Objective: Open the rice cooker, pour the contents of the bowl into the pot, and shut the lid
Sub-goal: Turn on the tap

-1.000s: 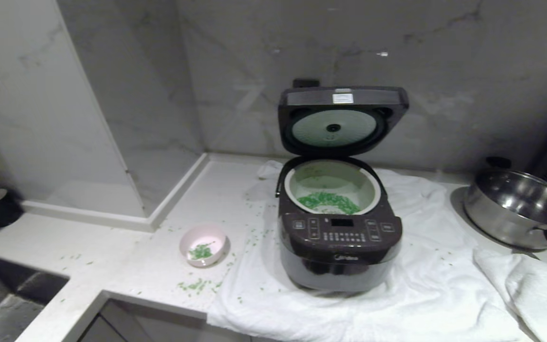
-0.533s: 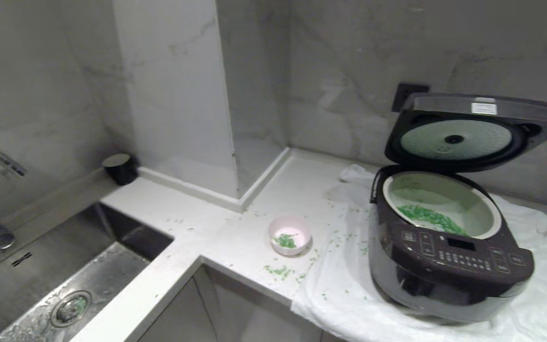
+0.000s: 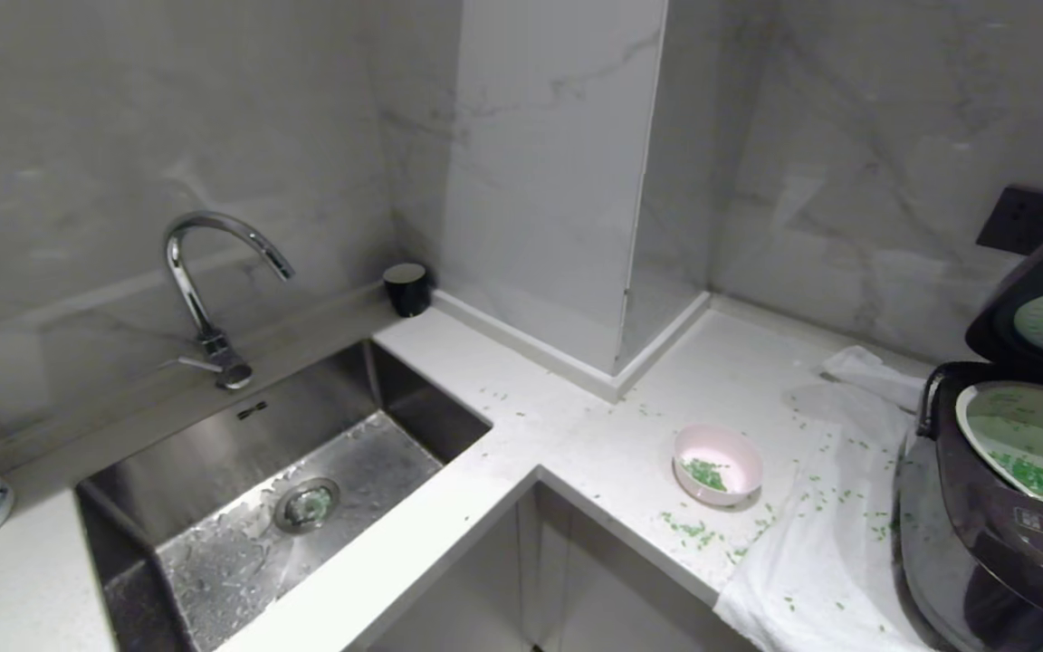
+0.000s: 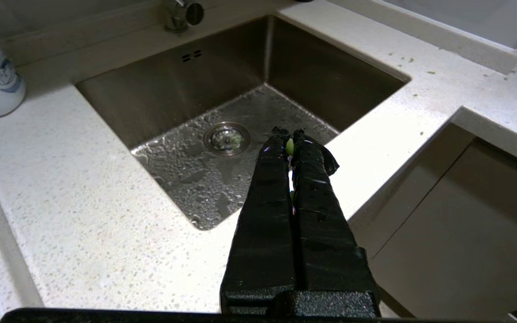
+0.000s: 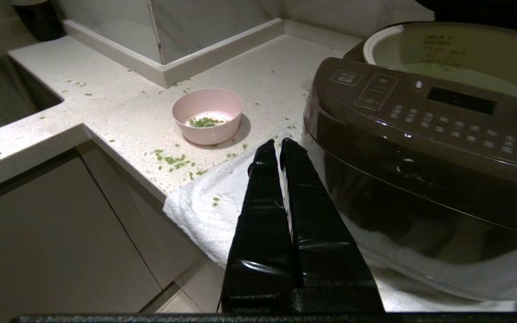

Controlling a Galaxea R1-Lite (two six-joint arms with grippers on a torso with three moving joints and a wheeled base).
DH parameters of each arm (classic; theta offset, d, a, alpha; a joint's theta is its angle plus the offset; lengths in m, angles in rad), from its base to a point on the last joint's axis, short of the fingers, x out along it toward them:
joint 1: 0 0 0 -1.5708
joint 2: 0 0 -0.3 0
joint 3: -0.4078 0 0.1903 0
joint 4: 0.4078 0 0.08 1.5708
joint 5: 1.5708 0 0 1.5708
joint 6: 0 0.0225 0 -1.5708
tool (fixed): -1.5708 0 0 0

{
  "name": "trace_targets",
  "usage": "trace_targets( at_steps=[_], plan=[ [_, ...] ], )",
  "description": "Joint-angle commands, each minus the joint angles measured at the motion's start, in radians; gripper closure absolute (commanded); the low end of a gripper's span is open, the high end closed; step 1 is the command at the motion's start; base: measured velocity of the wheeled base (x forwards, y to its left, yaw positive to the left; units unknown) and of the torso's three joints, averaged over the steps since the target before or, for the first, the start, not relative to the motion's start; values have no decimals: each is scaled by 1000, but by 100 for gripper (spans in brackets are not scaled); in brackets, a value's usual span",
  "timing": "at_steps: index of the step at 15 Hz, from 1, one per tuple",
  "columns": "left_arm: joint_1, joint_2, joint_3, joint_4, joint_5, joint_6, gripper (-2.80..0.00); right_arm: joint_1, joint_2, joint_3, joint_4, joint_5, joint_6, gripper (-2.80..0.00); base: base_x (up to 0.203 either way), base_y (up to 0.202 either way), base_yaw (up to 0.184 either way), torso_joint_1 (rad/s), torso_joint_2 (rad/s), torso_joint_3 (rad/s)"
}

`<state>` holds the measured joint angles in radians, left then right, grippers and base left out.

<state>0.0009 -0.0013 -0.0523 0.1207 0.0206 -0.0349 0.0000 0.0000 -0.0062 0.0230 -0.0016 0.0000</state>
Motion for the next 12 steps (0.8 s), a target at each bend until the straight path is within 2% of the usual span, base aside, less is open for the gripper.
trace_targets(
  at_steps=[1,5,12],
  plan=[
    [1,-2,0,0,1,0,0,0,0,0,0,0,2,0,0,0,0,0,0,0],
    [1,-2,0,0,1,0,0,0,-1,0,-2,0,2,0,0,0,0,0,0,0],
    [1,-1,0,0,1,0,0,0,-2,3,-15,-1,3,0,182,0,2,4,1,2]
  ],
)
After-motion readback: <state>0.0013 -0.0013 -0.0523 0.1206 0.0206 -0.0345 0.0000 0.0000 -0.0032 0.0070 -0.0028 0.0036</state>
